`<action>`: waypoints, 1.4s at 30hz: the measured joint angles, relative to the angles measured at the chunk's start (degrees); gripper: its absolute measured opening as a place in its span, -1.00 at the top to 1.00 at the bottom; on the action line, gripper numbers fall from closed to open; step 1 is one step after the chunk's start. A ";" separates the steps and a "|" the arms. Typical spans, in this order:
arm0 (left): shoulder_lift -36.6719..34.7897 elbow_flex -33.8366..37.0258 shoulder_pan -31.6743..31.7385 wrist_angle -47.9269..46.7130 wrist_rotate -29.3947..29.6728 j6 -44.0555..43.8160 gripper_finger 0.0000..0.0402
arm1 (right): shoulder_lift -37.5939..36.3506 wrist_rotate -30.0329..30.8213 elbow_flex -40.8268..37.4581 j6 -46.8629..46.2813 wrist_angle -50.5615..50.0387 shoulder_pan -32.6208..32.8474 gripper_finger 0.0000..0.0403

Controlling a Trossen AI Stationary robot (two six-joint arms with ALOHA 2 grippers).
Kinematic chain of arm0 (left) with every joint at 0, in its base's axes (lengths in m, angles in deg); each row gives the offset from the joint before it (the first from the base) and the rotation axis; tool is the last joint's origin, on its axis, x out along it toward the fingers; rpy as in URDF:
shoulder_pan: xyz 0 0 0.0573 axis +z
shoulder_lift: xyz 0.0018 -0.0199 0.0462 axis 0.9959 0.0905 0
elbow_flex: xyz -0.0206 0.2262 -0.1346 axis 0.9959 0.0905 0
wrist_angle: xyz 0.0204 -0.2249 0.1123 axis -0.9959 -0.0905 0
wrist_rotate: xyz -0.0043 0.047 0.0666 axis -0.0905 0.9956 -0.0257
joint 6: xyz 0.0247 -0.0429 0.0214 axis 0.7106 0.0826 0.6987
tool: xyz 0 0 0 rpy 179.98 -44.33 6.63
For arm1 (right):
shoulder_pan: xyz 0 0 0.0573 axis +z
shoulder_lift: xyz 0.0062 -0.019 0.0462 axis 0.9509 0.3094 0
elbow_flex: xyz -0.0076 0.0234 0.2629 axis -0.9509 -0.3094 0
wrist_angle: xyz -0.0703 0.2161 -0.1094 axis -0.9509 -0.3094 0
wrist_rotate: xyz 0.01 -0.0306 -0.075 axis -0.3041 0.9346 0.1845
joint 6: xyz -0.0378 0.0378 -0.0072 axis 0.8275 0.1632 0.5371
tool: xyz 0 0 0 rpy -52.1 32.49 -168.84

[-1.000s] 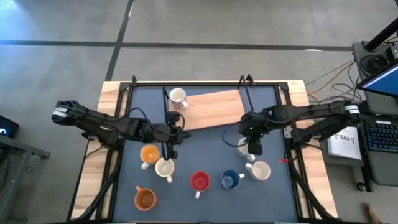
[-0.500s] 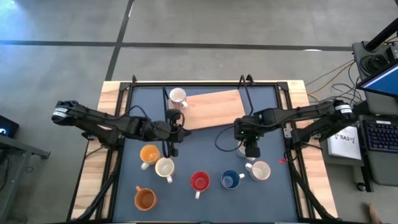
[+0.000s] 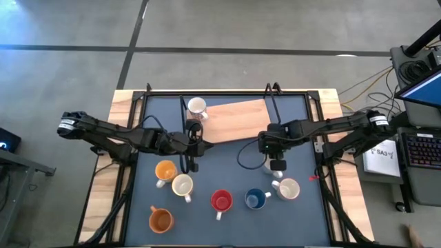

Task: Place coffee mugs
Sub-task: Put the blue patterned mug on the shelf

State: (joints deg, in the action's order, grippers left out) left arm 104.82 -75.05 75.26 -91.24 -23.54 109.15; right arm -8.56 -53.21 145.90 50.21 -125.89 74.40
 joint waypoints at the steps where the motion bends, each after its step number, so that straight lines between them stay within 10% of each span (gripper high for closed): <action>1: 0.00 0.00 0.04 0.00 0.02 0.05 1.00 | 0.47 -0.06 0.00 0.32 0.00 0.02 0.45; 20: -0.01 0.00 0.31 0.02 -0.01 0.83 1.00 | 2.95 -1.08 0.00 1.63 -0.03 0.03 0.91; 37: -0.02 0.00 0.44 3.04 0.88 1.76 1.00 | -3.64 -1.90 3.66 -6.25 -1.36 -5.59 0.95; 42: -0.02 0.00 0.55 3.93 4.32 1.90 1.00 | -2.89 6.04 8.00 -6.50 1.42 -7.94 0.95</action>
State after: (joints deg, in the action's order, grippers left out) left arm 104.80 -75.05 75.81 -87.30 -19.23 111.05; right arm -11.45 -47.17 153.90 43.70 -124.47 66.46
